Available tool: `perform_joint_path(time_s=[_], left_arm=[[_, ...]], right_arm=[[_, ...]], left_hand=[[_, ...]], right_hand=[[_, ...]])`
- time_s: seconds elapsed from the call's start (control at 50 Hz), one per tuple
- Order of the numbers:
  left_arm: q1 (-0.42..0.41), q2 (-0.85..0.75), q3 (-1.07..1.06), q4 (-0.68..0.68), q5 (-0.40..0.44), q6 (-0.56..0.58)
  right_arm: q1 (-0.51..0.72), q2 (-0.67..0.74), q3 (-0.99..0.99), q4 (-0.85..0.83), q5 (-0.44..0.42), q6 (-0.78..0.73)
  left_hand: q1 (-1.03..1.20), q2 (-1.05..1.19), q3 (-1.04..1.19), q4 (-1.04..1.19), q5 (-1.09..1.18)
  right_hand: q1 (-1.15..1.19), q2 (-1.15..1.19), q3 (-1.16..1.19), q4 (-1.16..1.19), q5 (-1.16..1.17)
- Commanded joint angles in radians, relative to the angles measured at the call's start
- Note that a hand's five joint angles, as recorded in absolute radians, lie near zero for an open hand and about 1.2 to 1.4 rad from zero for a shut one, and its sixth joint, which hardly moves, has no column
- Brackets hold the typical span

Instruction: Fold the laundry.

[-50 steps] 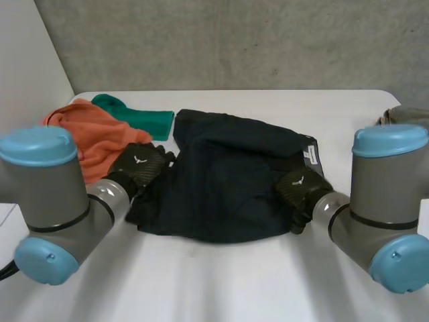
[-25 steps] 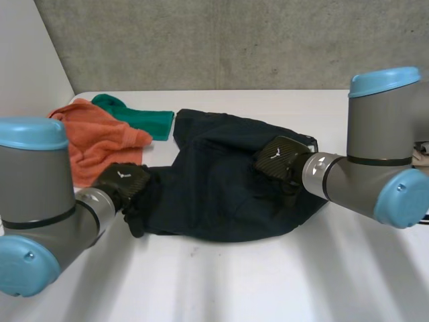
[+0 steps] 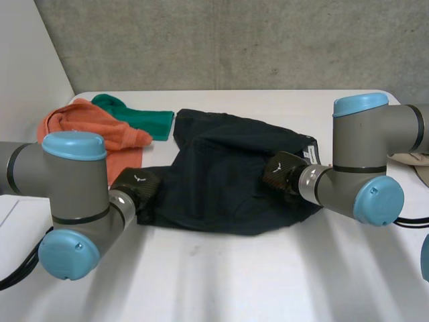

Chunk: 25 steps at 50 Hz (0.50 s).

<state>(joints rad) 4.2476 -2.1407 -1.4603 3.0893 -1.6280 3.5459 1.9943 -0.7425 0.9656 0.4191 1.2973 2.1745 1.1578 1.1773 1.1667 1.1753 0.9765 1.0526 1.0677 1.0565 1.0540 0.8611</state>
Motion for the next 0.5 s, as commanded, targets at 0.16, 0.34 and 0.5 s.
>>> perform_joint_path(time_s=[0.16,0.34,0.5], left_arm=[[-0.002,0.185,0.003,-0.014,0.017,0.001],[-0.006,0.317,-0.043,-0.095,0.089,0.036],[0.026,0.275,-0.064,-0.106,0.083,0.105]], right_arm=[[-0.063,-0.158,0.028,0.116,-0.007,0.122],[-0.083,-0.281,0.149,0.490,-0.001,-0.031],[-0.080,-0.316,0.189,0.472,0.063,0.037]], left_hand=[[0.238,0.219,0.230,0.221,0.245],[0.238,0.219,0.230,0.221,0.245],[0.238,0.219,0.230,0.221,0.245]], right_hand=[[0.344,0.329,0.340,0.342,0.361],[0.344,0.329,0.340,0.342,0.361],[0.344,0.329,0.340,0.342,0.361]])
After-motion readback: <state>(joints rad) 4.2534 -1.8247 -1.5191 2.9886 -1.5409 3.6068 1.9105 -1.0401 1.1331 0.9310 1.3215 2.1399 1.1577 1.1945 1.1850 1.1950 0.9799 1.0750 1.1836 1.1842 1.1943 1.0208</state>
